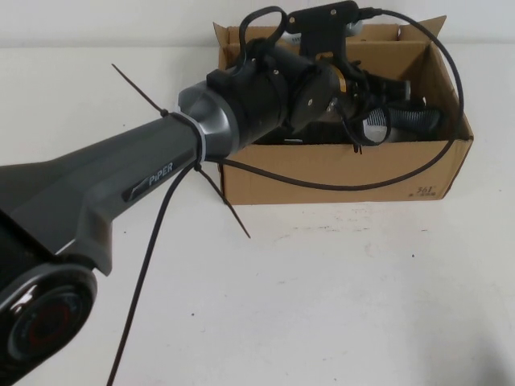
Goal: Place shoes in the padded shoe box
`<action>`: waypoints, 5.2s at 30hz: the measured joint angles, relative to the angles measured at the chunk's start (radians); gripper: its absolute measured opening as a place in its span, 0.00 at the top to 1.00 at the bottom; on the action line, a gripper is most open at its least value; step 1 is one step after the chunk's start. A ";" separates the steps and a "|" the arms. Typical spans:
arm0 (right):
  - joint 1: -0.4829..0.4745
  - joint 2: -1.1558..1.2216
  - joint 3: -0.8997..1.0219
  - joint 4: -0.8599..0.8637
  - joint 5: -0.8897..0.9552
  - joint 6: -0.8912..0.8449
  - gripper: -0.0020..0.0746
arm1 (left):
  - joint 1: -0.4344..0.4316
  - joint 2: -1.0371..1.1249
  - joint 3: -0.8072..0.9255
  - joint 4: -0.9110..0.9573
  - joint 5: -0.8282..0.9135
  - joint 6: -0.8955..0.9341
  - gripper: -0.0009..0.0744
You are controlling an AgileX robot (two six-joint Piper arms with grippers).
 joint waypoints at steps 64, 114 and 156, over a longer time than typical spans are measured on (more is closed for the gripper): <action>0.000 0.000 0.000 0.000 0.000 0.000 0.98 | 0.015 0.050 -0.175 -0.210 0.286 0.467 0.56; 0.000 0.000 0.000 0.000 0.000 0.000 0.98 | 0.170 -1.010 0.907 0.142 0.259 0.330 0.99; 0.000 0.000 0.000 0.000 0.000 0.000 0.98 | 0.668 -2.140 1.933 -0.172 -0.205 0.682 0.99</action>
